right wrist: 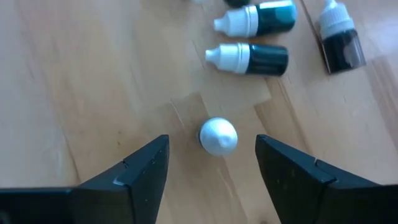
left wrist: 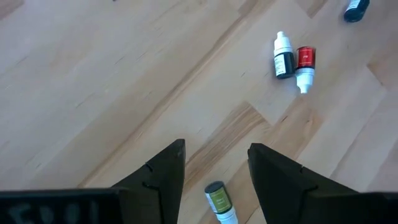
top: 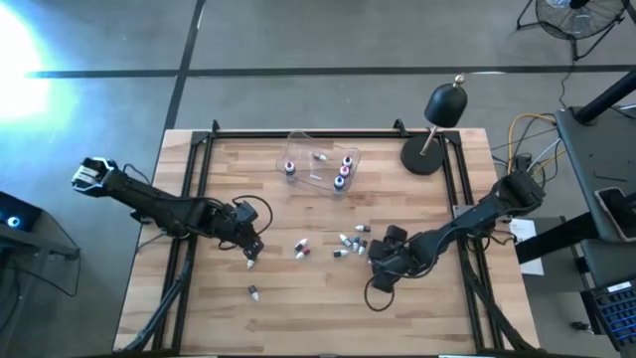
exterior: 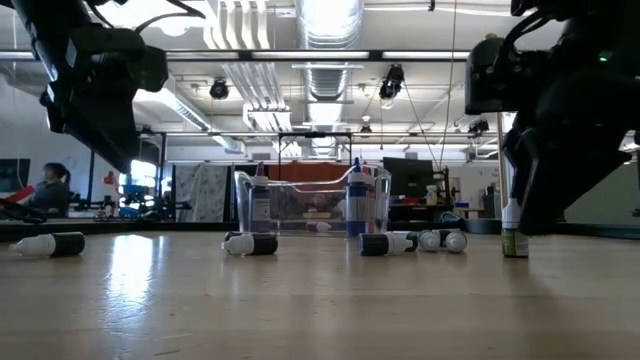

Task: Pick & Place food coloring
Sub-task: Put the bottom right small green food coloring bottle into the transparent bin

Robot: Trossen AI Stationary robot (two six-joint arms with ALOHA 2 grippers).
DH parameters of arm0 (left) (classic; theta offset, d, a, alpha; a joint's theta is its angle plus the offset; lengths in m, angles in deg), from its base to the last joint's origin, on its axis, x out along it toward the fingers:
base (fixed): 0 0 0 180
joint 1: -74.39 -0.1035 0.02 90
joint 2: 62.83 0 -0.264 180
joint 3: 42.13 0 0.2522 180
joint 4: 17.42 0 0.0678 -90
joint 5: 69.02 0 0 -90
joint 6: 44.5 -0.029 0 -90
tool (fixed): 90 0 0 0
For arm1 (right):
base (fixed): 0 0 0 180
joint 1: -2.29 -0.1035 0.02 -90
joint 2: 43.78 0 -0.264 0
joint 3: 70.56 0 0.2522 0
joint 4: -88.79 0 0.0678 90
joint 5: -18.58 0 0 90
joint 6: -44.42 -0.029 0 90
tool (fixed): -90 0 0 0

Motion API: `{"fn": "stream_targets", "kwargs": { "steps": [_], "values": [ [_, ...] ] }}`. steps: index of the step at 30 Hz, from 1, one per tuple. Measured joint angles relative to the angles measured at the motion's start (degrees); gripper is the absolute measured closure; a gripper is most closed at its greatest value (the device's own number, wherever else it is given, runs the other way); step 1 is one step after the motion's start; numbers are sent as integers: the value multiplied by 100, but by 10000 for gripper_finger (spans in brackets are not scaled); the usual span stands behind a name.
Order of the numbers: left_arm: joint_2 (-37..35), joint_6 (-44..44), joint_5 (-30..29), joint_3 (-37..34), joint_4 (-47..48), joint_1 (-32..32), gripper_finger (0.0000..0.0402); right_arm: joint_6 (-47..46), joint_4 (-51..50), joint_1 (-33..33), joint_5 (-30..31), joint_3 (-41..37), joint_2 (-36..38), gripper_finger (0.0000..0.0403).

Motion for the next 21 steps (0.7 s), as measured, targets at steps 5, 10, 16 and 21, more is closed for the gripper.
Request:
{"fn": "stream_targets", "kwargs": {
  "steps": [5,10,16,21],
  "values": [
    [0,0,-64,0,-6,0,250,44,164,161,41,0,-33,179],
    [0,0,-93,0,0,-1,250,22,155,310,-62,-7,-33,188],
    [0,-2,-96,0,2,0,250,57,150,349,-286,-7,-46,209],
    [0,-59,-119,0,4,-2,250,46,151,349,-313,-7,-46,230]
  ]
}}
